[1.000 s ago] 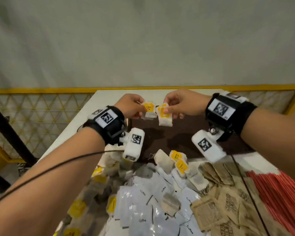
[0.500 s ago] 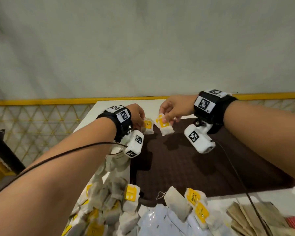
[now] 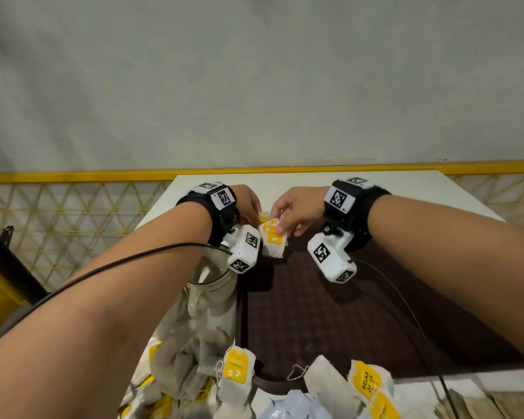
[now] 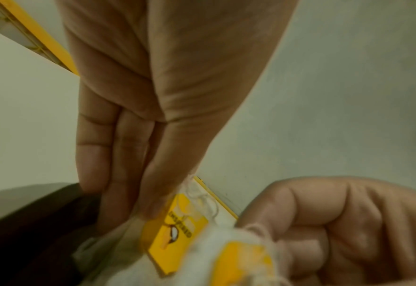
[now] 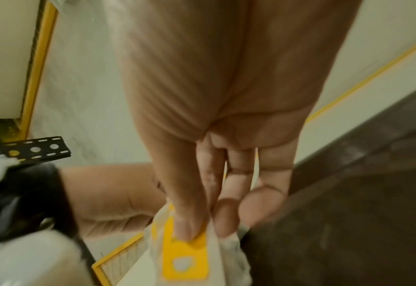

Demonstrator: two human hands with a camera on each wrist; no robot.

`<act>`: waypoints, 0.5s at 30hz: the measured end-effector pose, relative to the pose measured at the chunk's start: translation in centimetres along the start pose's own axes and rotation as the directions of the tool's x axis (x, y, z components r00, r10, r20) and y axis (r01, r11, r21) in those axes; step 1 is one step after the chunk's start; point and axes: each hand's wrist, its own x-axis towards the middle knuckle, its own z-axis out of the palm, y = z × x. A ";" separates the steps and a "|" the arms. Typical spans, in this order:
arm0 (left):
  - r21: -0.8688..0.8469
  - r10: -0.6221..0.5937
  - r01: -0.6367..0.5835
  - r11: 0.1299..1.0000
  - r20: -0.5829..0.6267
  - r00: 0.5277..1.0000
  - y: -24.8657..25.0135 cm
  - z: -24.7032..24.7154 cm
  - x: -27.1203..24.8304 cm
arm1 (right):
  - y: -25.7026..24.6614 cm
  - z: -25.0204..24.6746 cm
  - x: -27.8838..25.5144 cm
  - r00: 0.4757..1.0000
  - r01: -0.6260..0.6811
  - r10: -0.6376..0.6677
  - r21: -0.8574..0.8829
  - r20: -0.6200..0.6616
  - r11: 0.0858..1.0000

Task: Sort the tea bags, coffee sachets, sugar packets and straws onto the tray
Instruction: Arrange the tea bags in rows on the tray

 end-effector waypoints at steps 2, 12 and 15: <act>0.017 -0.005 0.005 1.000 0.000 1.000 0.1 0.0 0.0 | 0.4 1.1 0.2 0.998 0.035 -0.033 0.035 -0.050 0.999; -0.083 -0.086 0.084 0.993 -0.023 0.996 -0.3 0.7 -1.2 | 1.5 2.0 -0.5 0.992 0.087 -0.071 0.159 -0.106 0.983; -0.155 -0.101 0.083 0.984 -0.110 0.989 0.5 1.1 -2.0 | 1.4 2.5 -0.8 0.991 0.065 -0.054 0.087 -0.121 0.994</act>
